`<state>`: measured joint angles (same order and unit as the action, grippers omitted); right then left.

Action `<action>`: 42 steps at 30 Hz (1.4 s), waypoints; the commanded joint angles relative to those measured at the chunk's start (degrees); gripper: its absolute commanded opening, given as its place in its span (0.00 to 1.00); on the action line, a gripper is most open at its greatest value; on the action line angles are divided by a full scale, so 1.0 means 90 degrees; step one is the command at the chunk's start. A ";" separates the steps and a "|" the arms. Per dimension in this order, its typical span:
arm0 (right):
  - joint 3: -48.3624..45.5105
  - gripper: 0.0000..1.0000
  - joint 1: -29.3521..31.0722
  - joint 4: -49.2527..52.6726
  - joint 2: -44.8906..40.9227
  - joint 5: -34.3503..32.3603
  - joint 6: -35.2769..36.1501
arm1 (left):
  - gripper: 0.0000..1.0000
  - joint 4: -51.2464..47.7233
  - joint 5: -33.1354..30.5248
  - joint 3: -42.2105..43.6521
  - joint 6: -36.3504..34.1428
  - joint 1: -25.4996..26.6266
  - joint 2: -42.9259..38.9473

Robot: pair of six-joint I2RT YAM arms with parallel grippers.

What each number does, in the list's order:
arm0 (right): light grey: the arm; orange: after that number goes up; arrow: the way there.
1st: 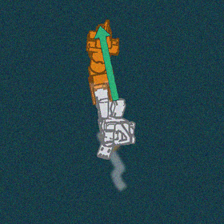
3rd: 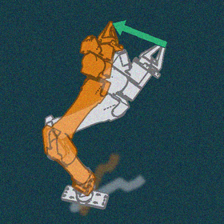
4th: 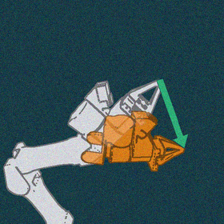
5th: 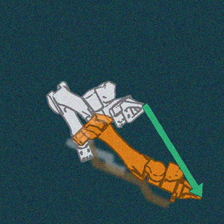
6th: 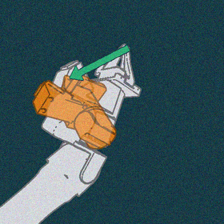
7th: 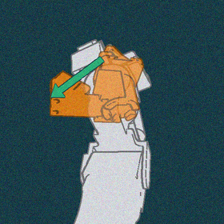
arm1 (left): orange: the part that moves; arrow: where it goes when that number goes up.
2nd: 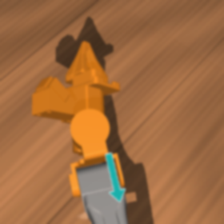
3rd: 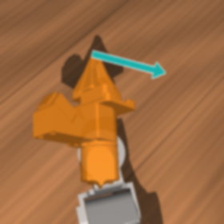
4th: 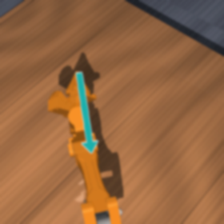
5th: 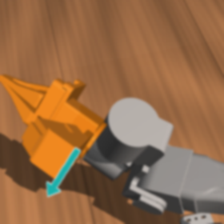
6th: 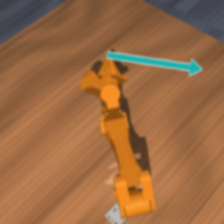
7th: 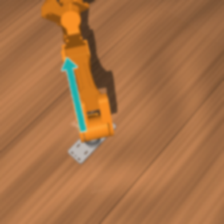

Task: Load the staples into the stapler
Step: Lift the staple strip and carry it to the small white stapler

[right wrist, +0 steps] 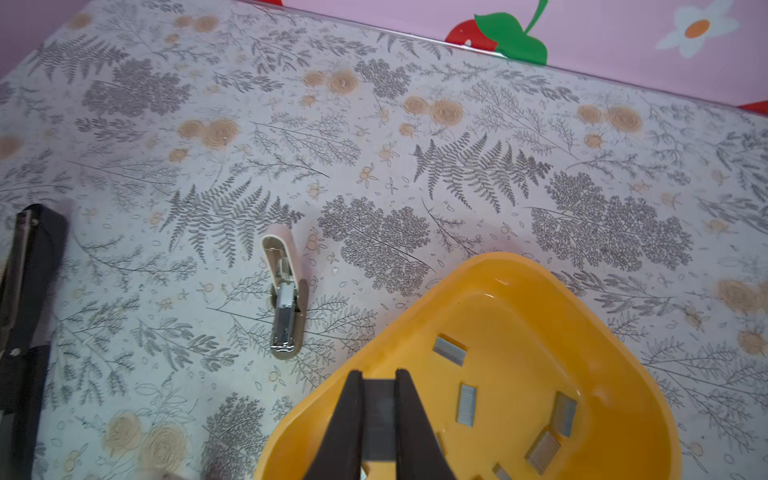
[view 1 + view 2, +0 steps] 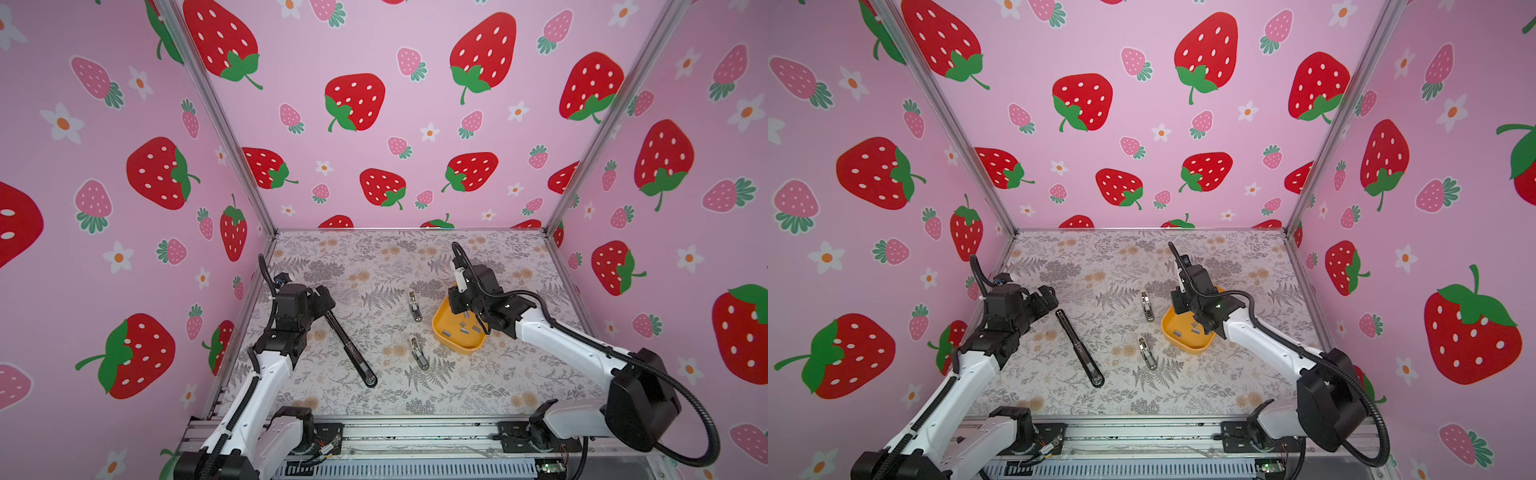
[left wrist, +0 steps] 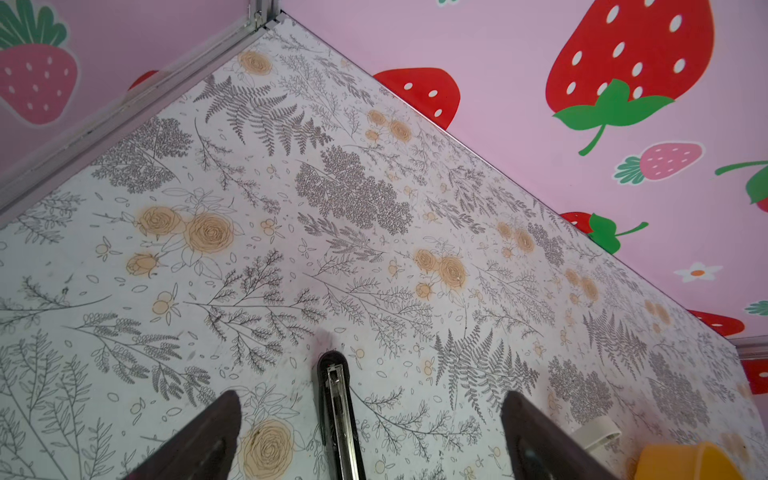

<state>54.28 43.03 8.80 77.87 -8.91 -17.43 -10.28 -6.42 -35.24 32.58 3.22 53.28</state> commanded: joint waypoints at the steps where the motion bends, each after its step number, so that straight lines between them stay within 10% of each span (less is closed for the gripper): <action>1: 0.0061 0.15 0.0451 -0.0309 0.0128 0.0195 -0.0449 | 0.99 -0.0072 -0.0113 0.0520 0.0180 -0.0033 -0.0274; 14: -0.0765 0.12 0.1059 -0.0586 0.1005 0.0905 -0.1773 | 0.99 -0.0396 -0.0128 0.1026 -0.0010 -0.0032 -0.1137; 29: -0.0909 0.12 0.0361 -0.0069 0.0937 -0.0234 -0.1312 | 0.99 -0.0520 -0.0186 0.0806 -0.0152 -0.0032 -0.0846; 42: -0.0216 0.11 0.1052 -0.2431 0.2003 -0.0528 -0.0818 | 0.99 -0.0068 0.0920 0.1256 -0.0504 -0.0028 -0.0744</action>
<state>50.65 52.40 -7.53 93.84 -10.98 -26.37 -11.40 -0.45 -24.95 29.26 3.20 46.22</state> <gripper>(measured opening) 0.137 0.989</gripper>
